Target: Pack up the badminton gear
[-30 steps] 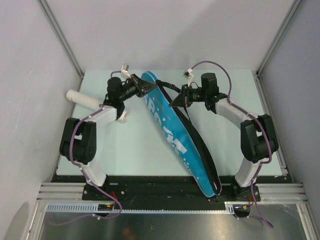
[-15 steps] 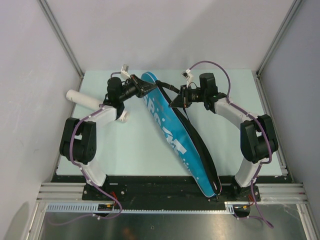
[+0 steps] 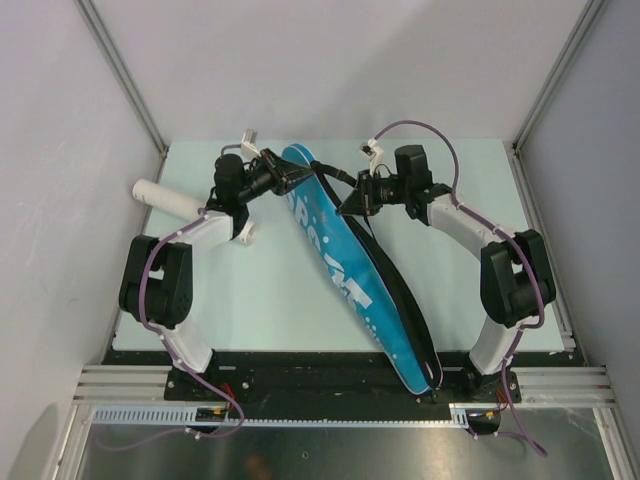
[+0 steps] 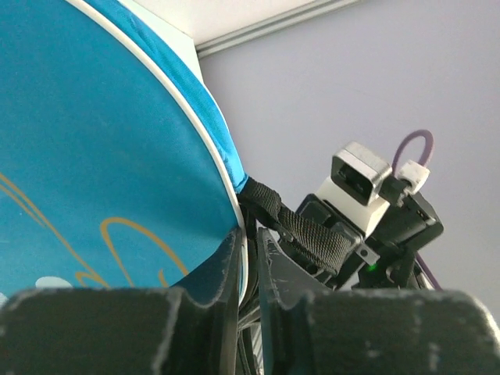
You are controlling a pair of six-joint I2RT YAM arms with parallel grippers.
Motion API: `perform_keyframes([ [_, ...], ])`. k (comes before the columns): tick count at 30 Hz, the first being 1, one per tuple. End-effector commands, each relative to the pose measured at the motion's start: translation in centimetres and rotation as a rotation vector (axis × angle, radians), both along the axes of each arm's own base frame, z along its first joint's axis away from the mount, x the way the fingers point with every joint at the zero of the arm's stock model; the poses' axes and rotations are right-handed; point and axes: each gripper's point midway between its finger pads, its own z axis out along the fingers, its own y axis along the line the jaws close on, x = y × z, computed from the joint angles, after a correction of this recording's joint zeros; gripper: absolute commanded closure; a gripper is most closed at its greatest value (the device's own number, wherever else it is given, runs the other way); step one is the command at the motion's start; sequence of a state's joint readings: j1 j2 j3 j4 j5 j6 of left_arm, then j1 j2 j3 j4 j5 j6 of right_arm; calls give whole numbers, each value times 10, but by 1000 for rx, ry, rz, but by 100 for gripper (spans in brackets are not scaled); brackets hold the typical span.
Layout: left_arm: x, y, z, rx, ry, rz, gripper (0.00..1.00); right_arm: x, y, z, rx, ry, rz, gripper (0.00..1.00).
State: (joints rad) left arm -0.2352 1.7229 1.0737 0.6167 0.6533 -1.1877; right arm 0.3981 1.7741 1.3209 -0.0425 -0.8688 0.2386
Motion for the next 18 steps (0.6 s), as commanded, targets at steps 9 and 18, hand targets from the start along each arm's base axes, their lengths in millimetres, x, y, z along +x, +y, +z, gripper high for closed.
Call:
perform_keyframes([
  [9,-9,-4,47,60,-100,19,100,33,-13,0,-323,-194,-363,100],
  [18,-72,-39,33,72,-44,-37,100,60,-10,33,-223,-206,-648,100],
])
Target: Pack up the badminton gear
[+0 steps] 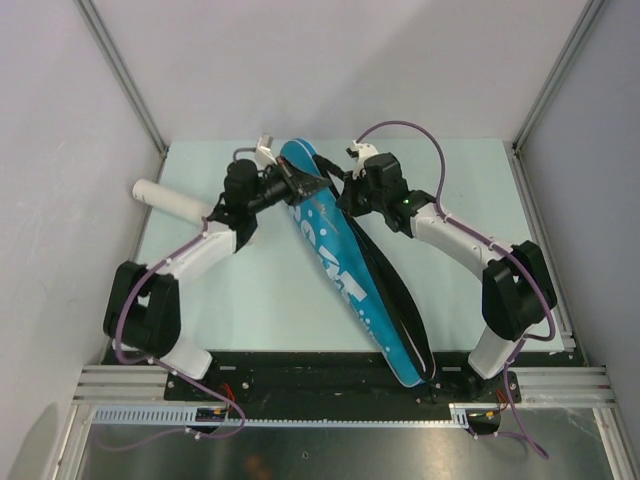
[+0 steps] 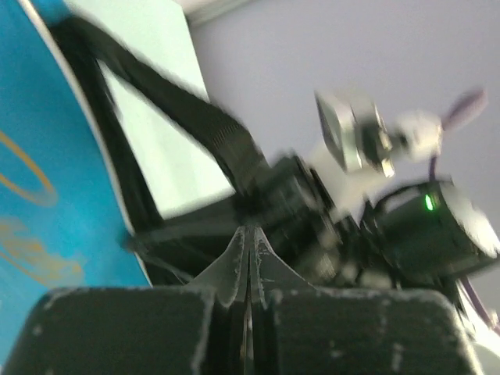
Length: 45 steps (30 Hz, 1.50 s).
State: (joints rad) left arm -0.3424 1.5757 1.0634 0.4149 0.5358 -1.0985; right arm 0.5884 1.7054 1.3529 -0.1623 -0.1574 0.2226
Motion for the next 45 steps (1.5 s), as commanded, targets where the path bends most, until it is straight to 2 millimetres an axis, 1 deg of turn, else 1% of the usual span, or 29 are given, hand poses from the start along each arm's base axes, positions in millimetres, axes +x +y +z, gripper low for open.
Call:
perform_keyframes([
  [1,-39,-12,12,-9,-25,-38,100,34,-10,46,110,-113,-203,100],
  [2,-44,-12,-1,3,0,-35,100,32,-6,50,131,-111,-184,100],
  [4,-52,-10,-5,12,2,-41,100,32,-5,58,164,-118,-172,100],
  [5,-56,-8,-15,23,15,-39,100,31,-3,61,188,-109,-140,100],
  [6,-57,-5,-17,43,-7,-36,100,28,-1,62,197,-105,-116,100],
  [8,-56,5,-11,69,-64,-33,100,18,7,64,208,-99,-21,100],
  [9,-54,12,-9,86,-95,-25,92,14,9,64,190,-119,32,100],
  [10,-45,26,-8,94,-104,9,80,10,11,65,187,-127,77,100],
  [11,-40,34,-1,93,-119,27,67,3,12,63,193,-112,145,100],
  [12,-34,41,3,89,-111,46,51,0,12,61,179,-123,192,100],
  [13,-24,53,5,88,-104,77,44,-3,9,57,170,-106,215,100],
  [15,-12,58,23,81,-136,72,37,-8,5,56,179,-96,275,100],
  [16,-6,60,25,90,-140,71,36,-8,3,53,178,-82,277,100],
  [17,0,56,33,97,-162,29,37,-10,2,53,185,-75,291,100],
  [19,5,51,38,140,-228,-27,48,-9,-1,51,192,-57,285,100],
  [20,7,48,45,150,-266,-53,57,-11,0,52,202,-50,293,100],
  [21,8,47,39,173,-282,-77,72,-10,0,53,208,-44,281,100],
  [22,8,47,35,174,-262,-77,73,-9,0,55,216,-37,262,100],
  [23,7,46,26,161,-219,-80,71,-8,0,55,209,-37,235,100],
  [25,-3,30,22,106,-135,-112,48,-14,9,56,189,-47,220,100],
  [27,-7,19,22,89,-107,-117,33,-14,13,55,170,-59,188,100],
  [28,-13,7,24,88,-114,-135,32,-16,18,54,165,-58,185,100],
  [31,-13,-5,34,103,-154,-96,29,-9,15,48,137,-62,123,100],
  [32,-11,-7,35,114,-169,-80,27,-7,14,46,133,-60,111,100],
  [33,-10,-8,36,123,-182,-72,20,-7,15,46,138,-57,115,100],
  [34,-8,-10,36,126,-184,-58,19,-8,15,45,141,-52,121,100],
  [39,1,-11,23,150,-125,-41,20,-11,18,45,138,-51,135,100],
  [42,5,-8,22,161,-121,-9,30,-15,19,45,121,-58,132,100],
  [45,10,-6,25,171,-138,15,34,-21,22,46,100,-69,133,100],
])
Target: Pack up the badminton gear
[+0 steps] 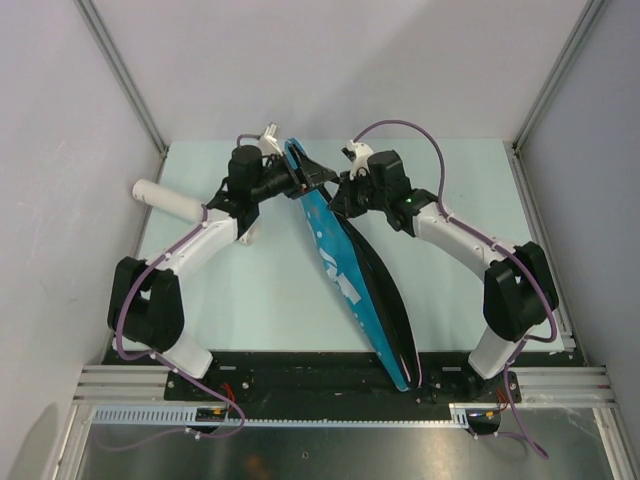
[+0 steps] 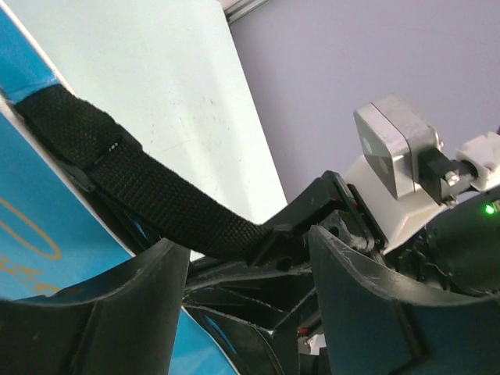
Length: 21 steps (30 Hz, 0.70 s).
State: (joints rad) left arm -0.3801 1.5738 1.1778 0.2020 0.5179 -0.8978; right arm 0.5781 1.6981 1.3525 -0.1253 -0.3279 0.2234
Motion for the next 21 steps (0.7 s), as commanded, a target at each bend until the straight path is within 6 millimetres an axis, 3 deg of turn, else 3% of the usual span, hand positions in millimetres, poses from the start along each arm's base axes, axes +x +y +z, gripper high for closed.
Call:
perform_keyframes([
  [1,16,4,27,2,-82,59,34,-7,5,32,8,-82,-17,100],
  [3,21,2,26,2,-79,56,43,-13,10,34,8,-88,-12,100],
  [4,22,1,27,1,-81,53,52,-12,8,34,9,-82,-24,95],
  [5,23,1,28,4,-87,51,70,-14,9,35,12,-78,-22,91],
  [7,23,0,31,8,-106,45,85,-20,8,32,12,-53,-11,79],
  [8,23,1,33,16,-125,38,99,-22,6,32,12,-41,-14,74],
  [10,19,0,35,17,-139,17,100,-27,-1,37,30,-30,-8,56],
  [13,14,-2,39,13,-159,-19,100,-36,-12,52,100,31,26,40],
  [15,13,-3,42,5,-163,-38,100,-47,-18,59,124,69,52,35],
  [19,9,-7,54,-19,-173,-75,100,-57,-39,91,220,84,50,28],
  [21,9,-8,55,-26,-168,-80,100,-48,-51,105,296,106,19,28],
])
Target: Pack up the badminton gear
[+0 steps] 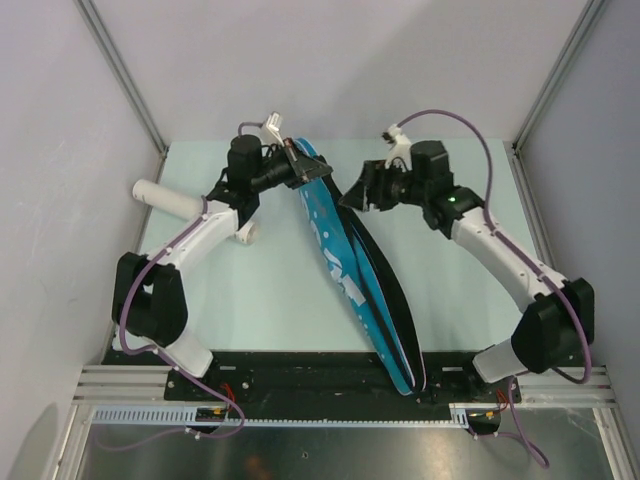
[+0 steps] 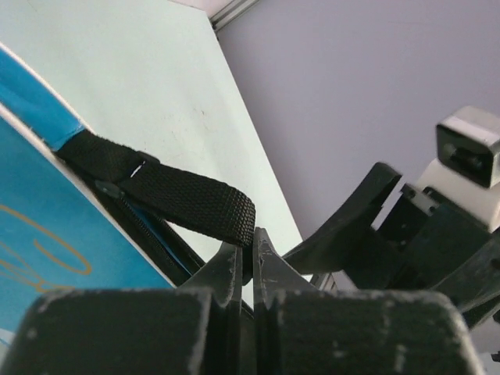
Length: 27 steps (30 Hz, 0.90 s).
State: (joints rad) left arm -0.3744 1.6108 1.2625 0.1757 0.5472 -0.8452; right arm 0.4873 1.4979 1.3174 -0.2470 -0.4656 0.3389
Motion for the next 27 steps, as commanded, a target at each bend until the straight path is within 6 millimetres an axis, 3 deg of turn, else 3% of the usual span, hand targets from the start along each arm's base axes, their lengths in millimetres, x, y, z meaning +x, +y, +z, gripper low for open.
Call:
perform_keyframes([
  [1,-1,-4,43,-49,-110,-52,100,-8,-16,51,180,21,6,29],
  [3,-2,-5,43,-52,-108,-64,100,10,-23,56,205,-12,-37,30],
  [6,-3,-5,44,-59,-100,-68,100,35,-22,54,216,-60,-76,42],
  [7,-3,-6,43,-60,-95,-69,100,41,-21,53,210,-78,-75,54],
  [9,-4,-6,45,-62,-99,-74,100,56,-13,44,187,-85,-75,69],
  [12,-5,-5,46,-63,-102,-75,100,76,-4,27,137,-105,-72,78],
  [15,-5,-5,45,-63,-100,-75,100,84,7,33,140,-115,-48,85],
  [17,-5,-5,44,-62,-98,-75,100,88,20,34,141,-117,-29,85],
  [22,-7,-7,45,-67,-93,-90,100,94,44,20,79,-151,-18,62],
  [27,-9,-7,47,-71,-99,-99,100,105,55,13,5,-191,-29,58],
])
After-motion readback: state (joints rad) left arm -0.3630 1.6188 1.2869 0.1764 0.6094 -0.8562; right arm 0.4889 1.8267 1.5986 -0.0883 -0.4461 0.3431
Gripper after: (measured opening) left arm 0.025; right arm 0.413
